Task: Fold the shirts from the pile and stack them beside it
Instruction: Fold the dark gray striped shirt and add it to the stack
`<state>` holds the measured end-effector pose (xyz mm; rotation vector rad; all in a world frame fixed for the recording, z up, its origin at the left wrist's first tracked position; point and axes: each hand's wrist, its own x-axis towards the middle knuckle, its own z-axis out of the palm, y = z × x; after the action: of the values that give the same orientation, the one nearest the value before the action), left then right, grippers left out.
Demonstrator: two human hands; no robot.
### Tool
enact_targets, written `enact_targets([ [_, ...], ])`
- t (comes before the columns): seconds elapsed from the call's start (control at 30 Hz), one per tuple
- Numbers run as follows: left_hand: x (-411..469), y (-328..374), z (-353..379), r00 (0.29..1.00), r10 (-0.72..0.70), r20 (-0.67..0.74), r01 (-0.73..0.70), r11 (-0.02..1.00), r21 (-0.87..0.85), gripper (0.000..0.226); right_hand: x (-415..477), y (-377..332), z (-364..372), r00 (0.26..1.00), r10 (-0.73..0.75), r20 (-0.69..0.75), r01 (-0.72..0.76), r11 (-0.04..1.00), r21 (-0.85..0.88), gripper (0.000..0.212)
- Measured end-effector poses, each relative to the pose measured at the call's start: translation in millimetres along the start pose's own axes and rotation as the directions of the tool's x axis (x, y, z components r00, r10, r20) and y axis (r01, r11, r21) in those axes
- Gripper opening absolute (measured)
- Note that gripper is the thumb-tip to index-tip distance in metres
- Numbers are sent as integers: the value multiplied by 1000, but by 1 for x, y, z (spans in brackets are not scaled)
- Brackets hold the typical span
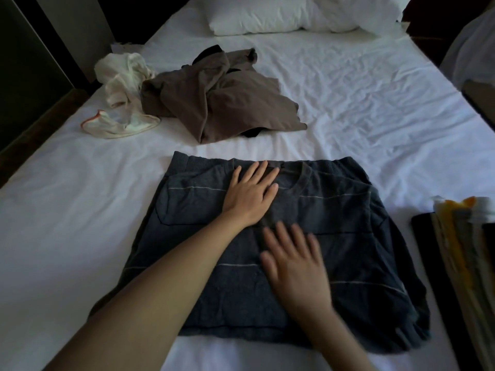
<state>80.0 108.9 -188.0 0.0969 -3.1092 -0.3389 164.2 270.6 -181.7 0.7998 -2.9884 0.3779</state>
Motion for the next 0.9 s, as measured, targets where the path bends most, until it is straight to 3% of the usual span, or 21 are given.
enact_targets([
  [0.07,-4,2,-6,999,20,-39,-20,1000,12,48,-19,-11,2,999,-1,35,1,1000,-13,63],
  [0.2,-43,14,-23,989,87,-118,-100,989,-105,62,-11,10,-16,998,38,-56,-39,999,-17,57],
  [0.27,-91,14,-20,987,155,-30,-158,979,-132,63,-15,35,-21,994,104,-19,-104,995,10,62],
  [0.33,-126,-5,-14,980,168,103,-164,985,-44,64,-25,59,-18,993,107,55,-108,994,17,71],
  [0.5,-144,-73,-32,993,-10,120,1,997,74,76,-25,70,-25,979,146,144,-148,989,1,83],
  [0.63,-177,-88,-41,968,-235,89,231,971,59,81,-40,53,-36,962,266,64,-265,964,-25,65],
  [0.7,-191,-64,-43,959,-284,-12,284,958,-28,82,-56,24,-43,983,163,-87,-161,987,29,63],
  [0.73,-198,-45,-42,964,-258,-58,252,963,-99,78,-66,7,-42,994,55,-96,-53,998,28,62],
  [0.8,-214,-11,-31,994,-98,-47,92,988,-126,66,-83,-16,-30,995,-96,-6,96,995,-4,59],
  [0.87,-230,-5,-14,1000,10,-4,-10,1000,-4,60,-97,-13,-14,993,-97,63,99,994,-35,53],
  [0.9,-236,-12,-12,1000,-8,14,8,1000,29,61,-104,-4,-9,996,-54,72,56,998,-38,51],
])
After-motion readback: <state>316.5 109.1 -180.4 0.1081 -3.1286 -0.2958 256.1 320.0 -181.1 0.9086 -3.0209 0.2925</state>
